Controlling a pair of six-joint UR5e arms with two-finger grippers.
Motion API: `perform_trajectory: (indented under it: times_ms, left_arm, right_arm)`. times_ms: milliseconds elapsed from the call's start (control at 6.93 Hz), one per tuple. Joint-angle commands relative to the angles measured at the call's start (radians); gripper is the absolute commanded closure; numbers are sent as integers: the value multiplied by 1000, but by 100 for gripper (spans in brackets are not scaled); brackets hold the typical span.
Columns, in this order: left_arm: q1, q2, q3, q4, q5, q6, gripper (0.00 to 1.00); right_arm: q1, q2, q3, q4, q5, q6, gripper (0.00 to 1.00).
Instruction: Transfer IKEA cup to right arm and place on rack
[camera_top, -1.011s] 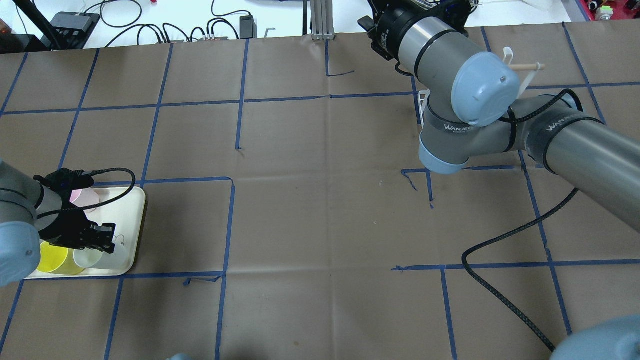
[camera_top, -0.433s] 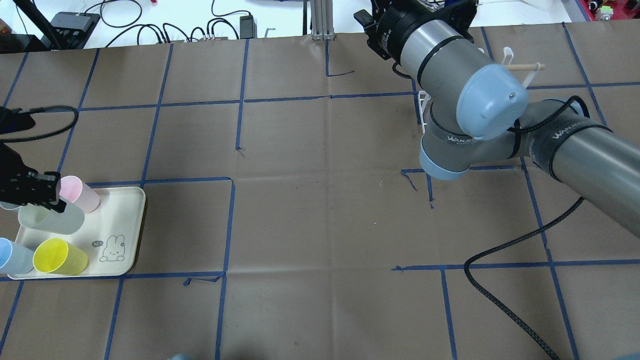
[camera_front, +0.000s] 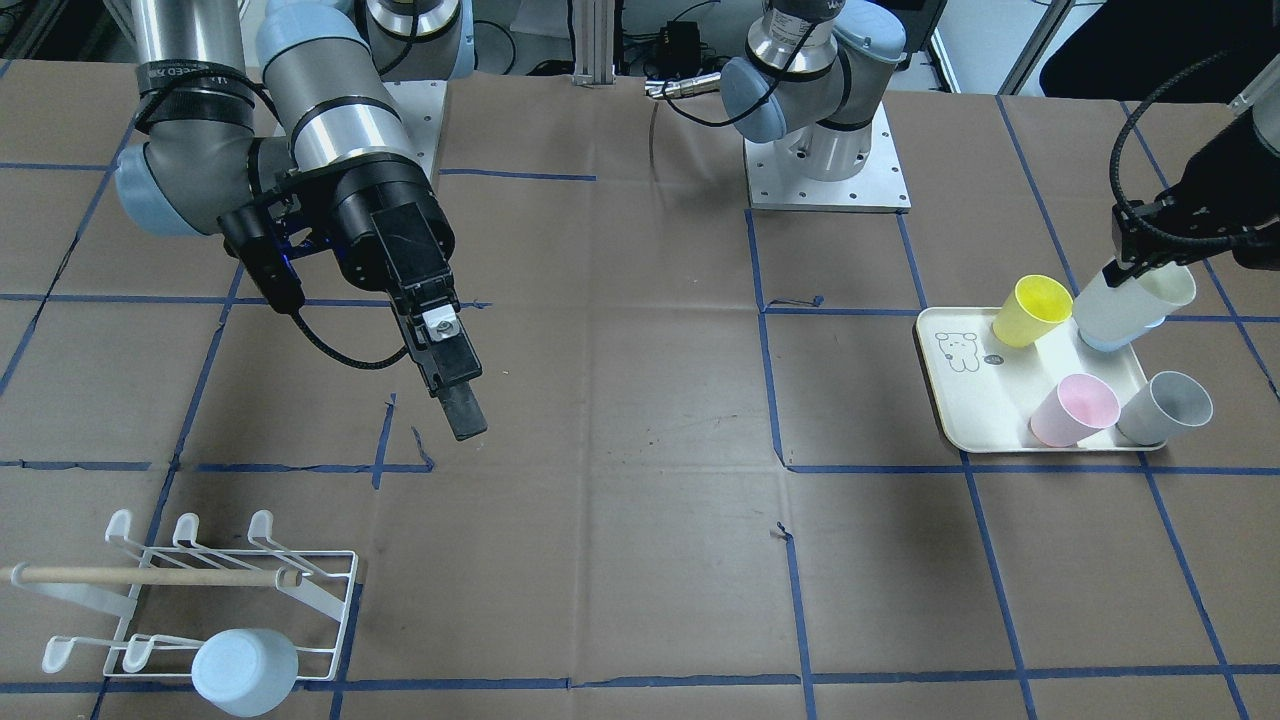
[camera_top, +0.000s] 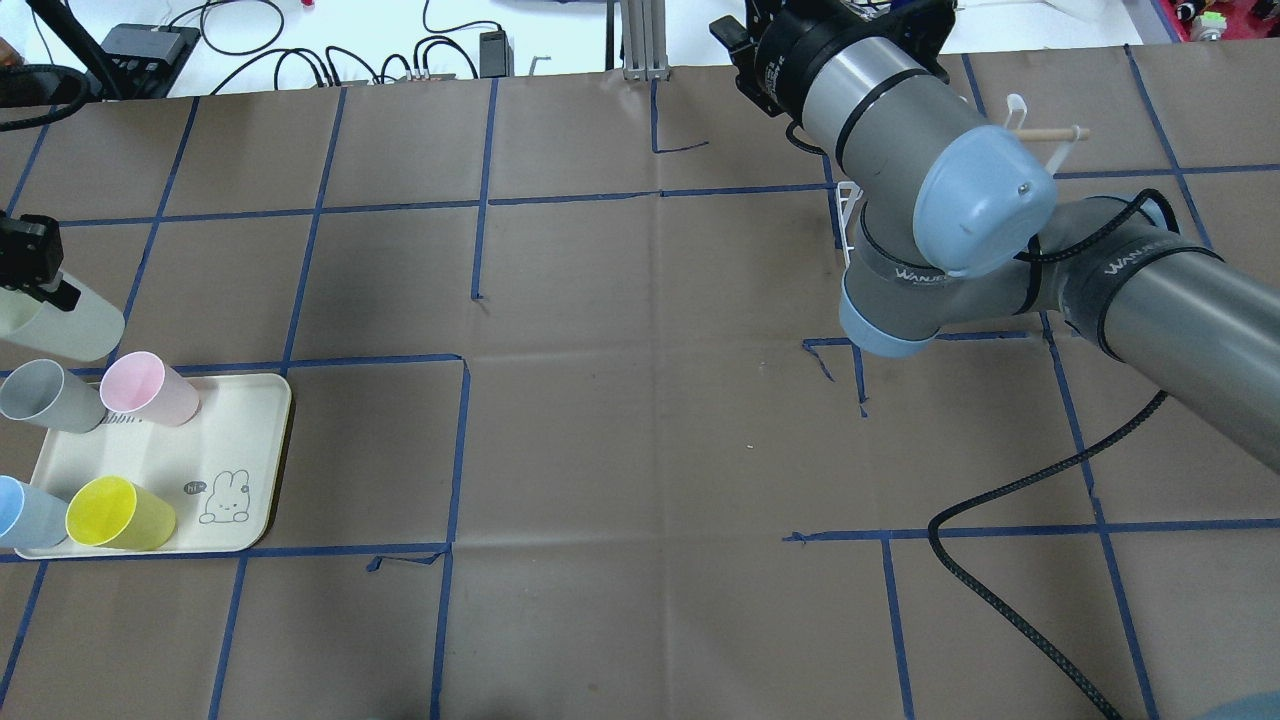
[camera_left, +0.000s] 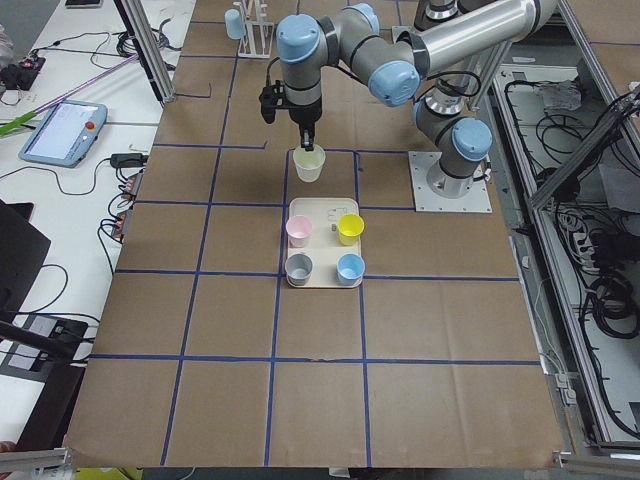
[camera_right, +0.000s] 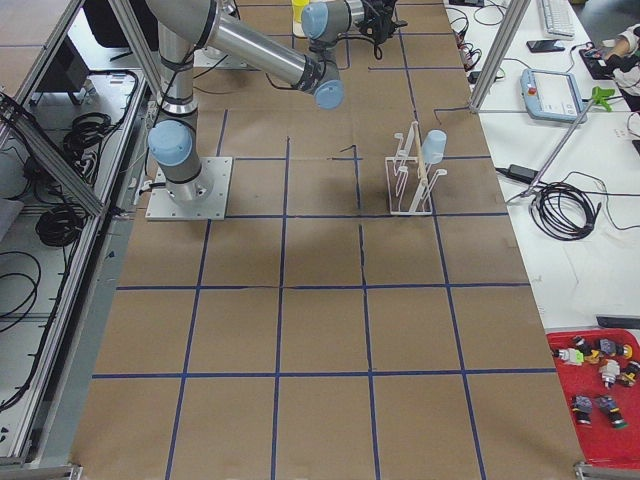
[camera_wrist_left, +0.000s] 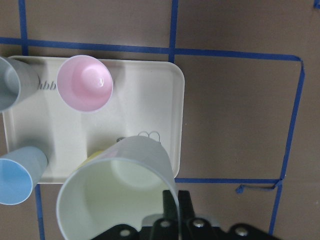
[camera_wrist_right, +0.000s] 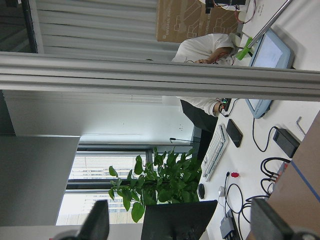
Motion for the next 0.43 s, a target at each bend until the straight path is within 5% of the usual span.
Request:
perform_trajectory:
  times_ms: [0,289]
  left_arm:
    - [-24,-53,16,165,-200,110,100]
    - [-22,-53,-25,336,-543,184,100]
  right_arm:
    - [4,-2,-2,1,0,0,0]
    - [7,-6,5,1,0,0,0]
